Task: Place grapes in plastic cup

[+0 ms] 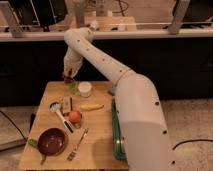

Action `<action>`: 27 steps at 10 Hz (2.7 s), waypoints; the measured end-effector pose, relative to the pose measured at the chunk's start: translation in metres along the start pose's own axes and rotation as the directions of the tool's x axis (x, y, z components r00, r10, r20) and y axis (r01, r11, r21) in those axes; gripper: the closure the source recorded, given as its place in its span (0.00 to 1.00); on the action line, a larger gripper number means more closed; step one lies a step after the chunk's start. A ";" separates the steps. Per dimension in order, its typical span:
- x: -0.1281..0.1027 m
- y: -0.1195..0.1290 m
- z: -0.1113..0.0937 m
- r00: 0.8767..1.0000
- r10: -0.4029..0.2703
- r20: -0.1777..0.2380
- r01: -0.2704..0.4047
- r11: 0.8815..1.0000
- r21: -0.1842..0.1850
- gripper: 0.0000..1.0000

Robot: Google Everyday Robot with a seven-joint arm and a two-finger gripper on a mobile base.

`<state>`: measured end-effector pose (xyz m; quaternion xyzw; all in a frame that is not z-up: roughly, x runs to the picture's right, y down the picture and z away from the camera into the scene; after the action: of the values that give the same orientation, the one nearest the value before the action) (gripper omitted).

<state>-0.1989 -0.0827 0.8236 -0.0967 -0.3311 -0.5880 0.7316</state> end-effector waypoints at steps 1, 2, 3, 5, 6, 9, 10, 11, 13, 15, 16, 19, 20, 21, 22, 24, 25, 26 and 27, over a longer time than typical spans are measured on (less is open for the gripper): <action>0.002 0.000 0.004 1.000 0.002 -0.003 -0.002 1.000 -0.001 1.00; 0.004 0.001 0.007 1.000 0.006 -0.008 -0.006 1.000 0.001 1.00; 0.005 0.001 0.009 1.000 0.009 -0.012 -0.009 1.000 0.004 1.00; 0.009 0.002 0.013 1.000 0.019 -0.019 -0.019 1.000 0.008 1.00; 0.010 0.003 0.014 1.000 0.023 -0.020 -0.023 1.000 0.008 1.00; 0.015 0.007 0.021 0.999 0.039 -0.017 -0.039 0.999 0.007 1.00; 0.016 0.008 0.024 0.999 0.044 -0.013 -0.044 0.999 0.004 1.00; 0.017 0.008 0.027 0.999 0.048 -0.011 -0.048 0.999 0.003 1.00; 0.022 0.008 0.031 0.998 0.059 -0.008 -0.059 0.998 0.001 1.00; 0.027 0.010 0.033 0.997 0.072 -0.010 -0.072 0.997 -0.001 1.00; 0.029 0.012 0.034 0.997 0.079 -0.009 -0.079 0.997 -0.002 1.00; 0.033 0.014 0.035 0.995 0.100 -0.002 -0.100 0.995 -0.007 0.88; 0.034 0.014 0.036 0.995 0.103 0.001 -0.103 0.995 -0.008 0.81; 0.033 0.015 0.036 0.994 0.106 0.006 -0.106 0.994 -0.009 0.70; 0.033 0.016 0.036 0.994 0.108 0.010 -0.108 0.994 -0.010 0.61; 0.033 0.018 0.035 0.994 0.112 0.015 -0.112 0.994 -0.012 0.42; 0.033 0.018 0.035 0.994 0.112 0.017 -0.112 0.994 -0.011 0.36; 0.031 0.019 0.036 0.993 0.115 0.024 -0.115 0.993 -0.013 0.20; 0.031 0.020 0.037 0.993 0.118 0.029 -0.117 0.993 -0.013 0.20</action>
<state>-0.1916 -0.0819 0.8750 -0.1287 -0.3324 -0.5442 0.7594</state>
